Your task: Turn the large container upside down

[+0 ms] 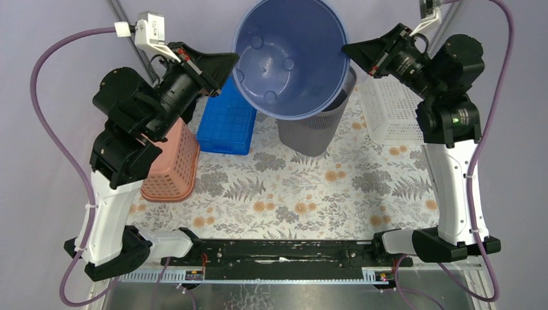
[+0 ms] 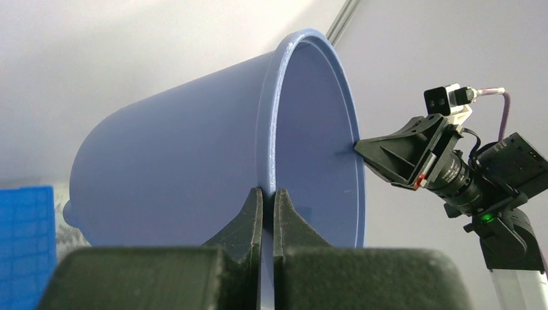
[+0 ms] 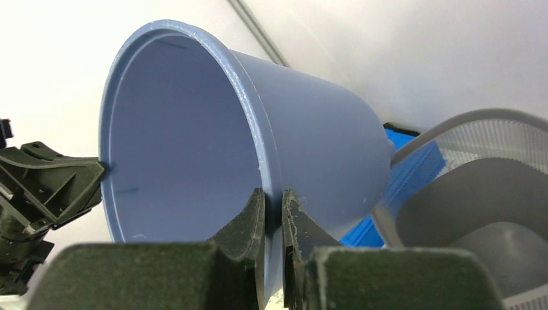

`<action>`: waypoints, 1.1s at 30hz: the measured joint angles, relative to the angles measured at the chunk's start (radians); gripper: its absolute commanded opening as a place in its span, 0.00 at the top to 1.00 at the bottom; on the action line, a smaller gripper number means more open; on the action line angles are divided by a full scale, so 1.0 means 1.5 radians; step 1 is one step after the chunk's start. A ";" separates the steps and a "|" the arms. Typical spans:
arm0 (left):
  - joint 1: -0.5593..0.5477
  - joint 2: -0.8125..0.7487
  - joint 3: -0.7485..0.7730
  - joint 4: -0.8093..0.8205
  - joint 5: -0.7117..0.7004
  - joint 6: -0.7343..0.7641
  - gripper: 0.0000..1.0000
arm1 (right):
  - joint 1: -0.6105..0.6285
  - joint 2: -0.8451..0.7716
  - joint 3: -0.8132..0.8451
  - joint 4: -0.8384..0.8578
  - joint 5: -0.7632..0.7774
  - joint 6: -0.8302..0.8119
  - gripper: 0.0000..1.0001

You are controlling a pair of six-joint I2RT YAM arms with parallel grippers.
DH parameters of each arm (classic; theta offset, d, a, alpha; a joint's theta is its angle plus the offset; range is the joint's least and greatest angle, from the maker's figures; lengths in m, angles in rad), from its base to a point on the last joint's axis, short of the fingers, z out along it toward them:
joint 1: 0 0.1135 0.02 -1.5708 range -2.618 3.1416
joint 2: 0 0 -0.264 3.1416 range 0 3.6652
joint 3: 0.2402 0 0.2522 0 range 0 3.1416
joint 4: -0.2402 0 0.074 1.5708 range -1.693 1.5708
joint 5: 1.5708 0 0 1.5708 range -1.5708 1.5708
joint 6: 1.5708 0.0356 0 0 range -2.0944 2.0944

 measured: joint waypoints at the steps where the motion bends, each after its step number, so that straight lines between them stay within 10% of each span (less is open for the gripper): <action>1: 0.000 -0.004 0.000 -0.012 -0.005 -0.005 1.00 | 0.007 0.000 -0.009 0.009 -0.004 0.007 1.00; 16: 0.005 -0.062 0.043 -0.257 -0.083 -0.089 1.00 | 0.195 0.049 -0.012 -0.061 0.095 0.009 1.00; 33: 0.008 -0.198 -0.291 -0.365 -0.053 -0.172 1.00 | 0.314 -0.015 -0.177 -0.240 0.280 -0.024 1.00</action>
